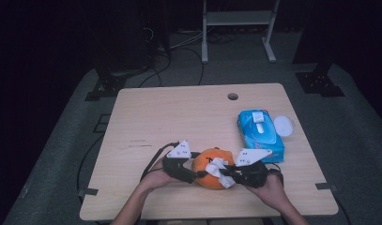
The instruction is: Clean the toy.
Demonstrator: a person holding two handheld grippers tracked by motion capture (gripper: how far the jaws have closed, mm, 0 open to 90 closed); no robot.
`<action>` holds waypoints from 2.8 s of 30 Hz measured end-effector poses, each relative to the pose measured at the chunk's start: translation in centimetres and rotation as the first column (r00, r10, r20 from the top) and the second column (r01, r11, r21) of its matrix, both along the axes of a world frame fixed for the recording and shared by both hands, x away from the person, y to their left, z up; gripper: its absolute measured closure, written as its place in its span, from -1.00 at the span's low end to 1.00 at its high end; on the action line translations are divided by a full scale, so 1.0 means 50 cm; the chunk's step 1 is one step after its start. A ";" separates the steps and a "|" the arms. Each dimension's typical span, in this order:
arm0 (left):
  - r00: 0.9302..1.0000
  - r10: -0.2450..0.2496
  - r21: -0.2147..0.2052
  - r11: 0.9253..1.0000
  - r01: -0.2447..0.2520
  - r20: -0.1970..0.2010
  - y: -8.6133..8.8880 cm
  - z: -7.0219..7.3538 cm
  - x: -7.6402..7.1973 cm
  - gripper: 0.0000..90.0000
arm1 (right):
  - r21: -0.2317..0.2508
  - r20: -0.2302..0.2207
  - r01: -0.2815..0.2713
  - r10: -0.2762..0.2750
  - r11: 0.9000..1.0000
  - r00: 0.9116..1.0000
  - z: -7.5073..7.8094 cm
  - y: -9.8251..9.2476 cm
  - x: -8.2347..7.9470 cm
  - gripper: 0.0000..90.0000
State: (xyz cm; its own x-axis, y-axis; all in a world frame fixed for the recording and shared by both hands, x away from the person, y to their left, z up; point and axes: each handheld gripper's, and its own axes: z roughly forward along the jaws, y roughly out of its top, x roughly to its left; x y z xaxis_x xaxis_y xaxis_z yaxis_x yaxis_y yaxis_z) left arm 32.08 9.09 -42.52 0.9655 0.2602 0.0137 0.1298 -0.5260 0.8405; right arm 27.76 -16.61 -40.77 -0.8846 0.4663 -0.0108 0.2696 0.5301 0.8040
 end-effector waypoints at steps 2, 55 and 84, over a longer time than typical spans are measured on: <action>0.998 -0.023 0.014 1.000 0.022 0.056 -0.011 0.005 -0.012 -0.30 | 0.017 0.025 -0.020 0.020 1.000 0.999 0.010 0.018 -0.005 0.86; 0.993 -0.063 0.044 0.997 0.059 0.099 -0.028 0.000 -0.032 -0.34 | 0.062 0.027 0.081 -0.082 0.995 0.996 0.015 -0.018 0.015 0.86; 0.995 -0.070 -0.017 0.997 0.071 0.073 -0.008 0.009 -0.020 -0.30 | 0.053 0.027 0.063 -0.065 0.997 0.998 0.004 0.011 0.012 0.86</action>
